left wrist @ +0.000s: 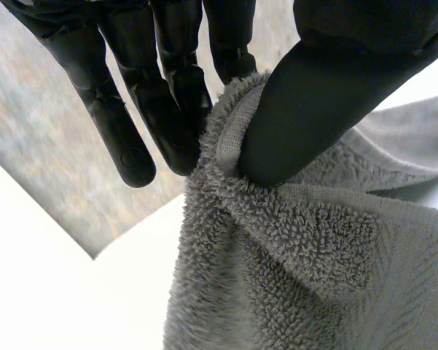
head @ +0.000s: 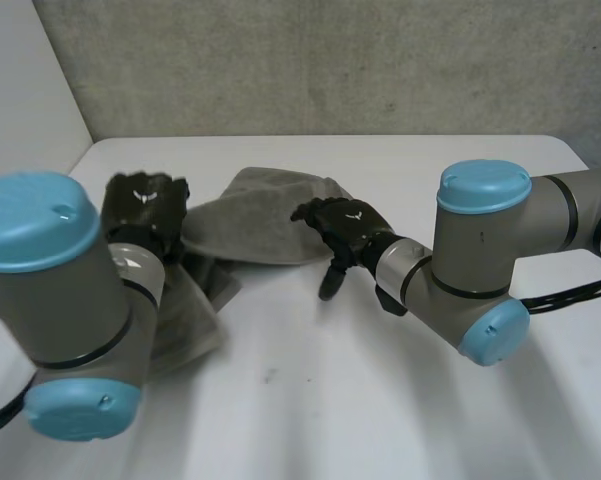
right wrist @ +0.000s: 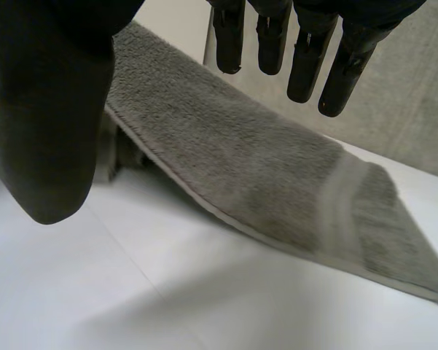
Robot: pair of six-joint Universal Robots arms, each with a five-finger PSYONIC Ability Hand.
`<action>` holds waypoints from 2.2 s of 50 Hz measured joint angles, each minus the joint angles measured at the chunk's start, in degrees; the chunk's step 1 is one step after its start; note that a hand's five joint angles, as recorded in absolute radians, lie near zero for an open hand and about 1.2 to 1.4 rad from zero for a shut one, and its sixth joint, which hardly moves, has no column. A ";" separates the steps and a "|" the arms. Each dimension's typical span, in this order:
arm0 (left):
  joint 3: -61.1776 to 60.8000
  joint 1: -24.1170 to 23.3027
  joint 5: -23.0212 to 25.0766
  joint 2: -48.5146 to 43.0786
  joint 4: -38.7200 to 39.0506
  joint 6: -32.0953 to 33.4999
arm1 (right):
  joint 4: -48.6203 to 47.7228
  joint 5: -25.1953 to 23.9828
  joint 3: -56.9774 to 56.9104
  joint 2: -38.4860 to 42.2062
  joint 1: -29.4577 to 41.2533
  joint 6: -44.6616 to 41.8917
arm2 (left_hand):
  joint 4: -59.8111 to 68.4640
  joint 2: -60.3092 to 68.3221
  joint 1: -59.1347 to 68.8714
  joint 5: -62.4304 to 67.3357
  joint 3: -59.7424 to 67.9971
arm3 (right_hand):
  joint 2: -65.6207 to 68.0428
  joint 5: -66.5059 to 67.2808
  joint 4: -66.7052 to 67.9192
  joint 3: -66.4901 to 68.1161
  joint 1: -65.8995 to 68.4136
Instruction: Fold the towel.
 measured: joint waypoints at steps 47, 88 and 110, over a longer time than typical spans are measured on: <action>-1.27 0.65 3.37 8.24 -6.78 -0.98 | -6.14 6.89 2.18 -12.73 -9.94 -12.93 | 0.05 0.26 0.01 -0.05 0.35 | 62.14 63.25 61.99 62.59 63.05; 37.38 5.05 17.25 -18.13 -27.25 -3.31 | 32.75 12.49 -25.40 -3.04 -3.05 -48.75 | 0.07 0.27 1.33 -0.05 0.38 | 62.16 63.57 62.27 62.59 63.09; 54.04 9.81 16.83 -14.89 -0.64 1.35 | 15.75 12.05 -58.07 0.30 -3.81 -45.67 | 0.07 0.27 1.33 -0.05 0.39 | 62.16 63.58 62.27 62.59 63.10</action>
